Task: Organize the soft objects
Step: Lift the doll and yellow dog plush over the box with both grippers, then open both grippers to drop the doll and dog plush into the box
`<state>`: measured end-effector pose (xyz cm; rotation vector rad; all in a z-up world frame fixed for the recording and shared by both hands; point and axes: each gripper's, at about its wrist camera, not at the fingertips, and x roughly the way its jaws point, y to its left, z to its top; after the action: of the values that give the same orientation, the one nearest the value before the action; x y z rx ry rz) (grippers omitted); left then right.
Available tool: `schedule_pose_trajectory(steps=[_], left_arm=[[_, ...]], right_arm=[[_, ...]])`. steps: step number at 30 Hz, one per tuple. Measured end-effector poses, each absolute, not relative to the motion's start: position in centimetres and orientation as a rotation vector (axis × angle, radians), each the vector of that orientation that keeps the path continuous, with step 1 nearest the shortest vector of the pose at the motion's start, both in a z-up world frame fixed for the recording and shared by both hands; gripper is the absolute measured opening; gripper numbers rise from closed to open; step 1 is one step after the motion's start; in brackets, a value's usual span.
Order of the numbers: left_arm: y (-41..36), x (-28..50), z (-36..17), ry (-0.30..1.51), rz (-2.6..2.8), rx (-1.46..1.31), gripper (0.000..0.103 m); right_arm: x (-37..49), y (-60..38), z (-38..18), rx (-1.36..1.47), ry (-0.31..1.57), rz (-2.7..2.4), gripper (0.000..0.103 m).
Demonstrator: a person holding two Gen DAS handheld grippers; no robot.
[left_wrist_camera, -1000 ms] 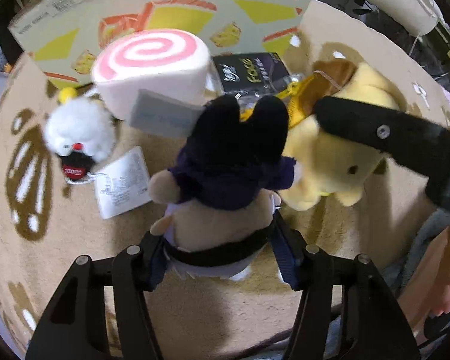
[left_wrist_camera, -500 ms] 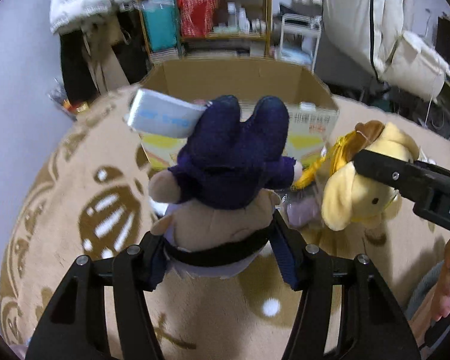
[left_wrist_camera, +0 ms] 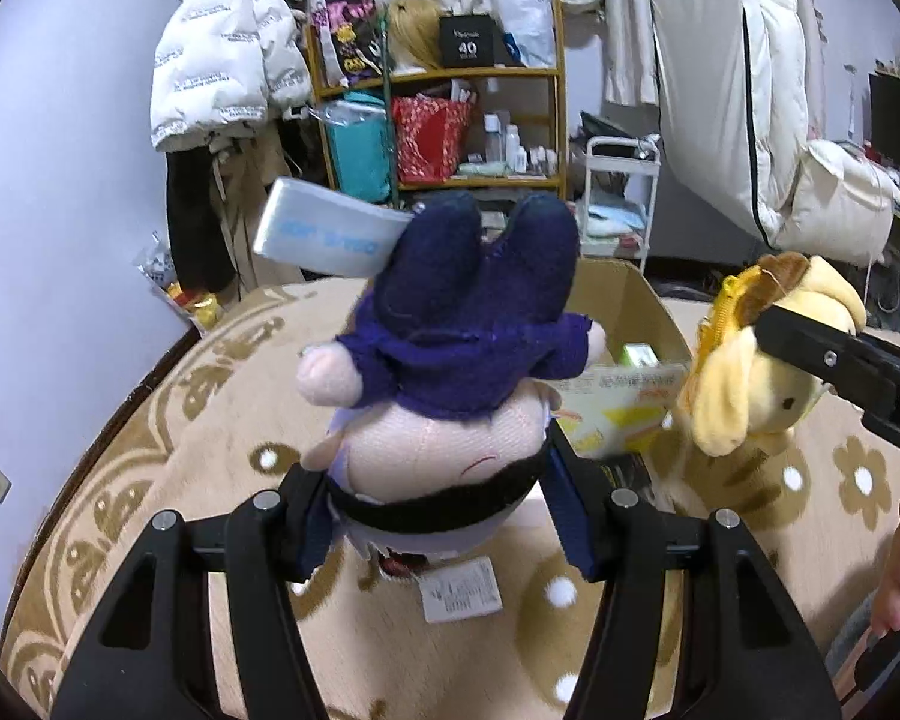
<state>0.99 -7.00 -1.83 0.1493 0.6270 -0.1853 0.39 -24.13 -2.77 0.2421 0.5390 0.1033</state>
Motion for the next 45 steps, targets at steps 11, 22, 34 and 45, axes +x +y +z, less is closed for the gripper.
schedule_pose_trajectory(steps=[11,22,34,45], left_arm=[[-5.8,3.6,0.1,0.542,-0.194,0.13,0.059],[-7.4,7.7,0.0,0.515,-0.175,0.15,0.06],[-7.9,11.4,-1.5,0.554,-0.177,0.155,0.06],[-8.9,13.1,-3.5,0.625,-0.207,0.19,0.062]], right_arm=[[3.2,-24.4,-2.2,0.226,0.482,0.112,0.065],[7.5,-23.7,-2.3,0.196,0.515,0.128,0.065],[10.7,-25.2,-3.0,0.203,0.521,0.144,0.065],[12.0,-26.3,-4.4,0.308,0.531,0.202,0.066]])
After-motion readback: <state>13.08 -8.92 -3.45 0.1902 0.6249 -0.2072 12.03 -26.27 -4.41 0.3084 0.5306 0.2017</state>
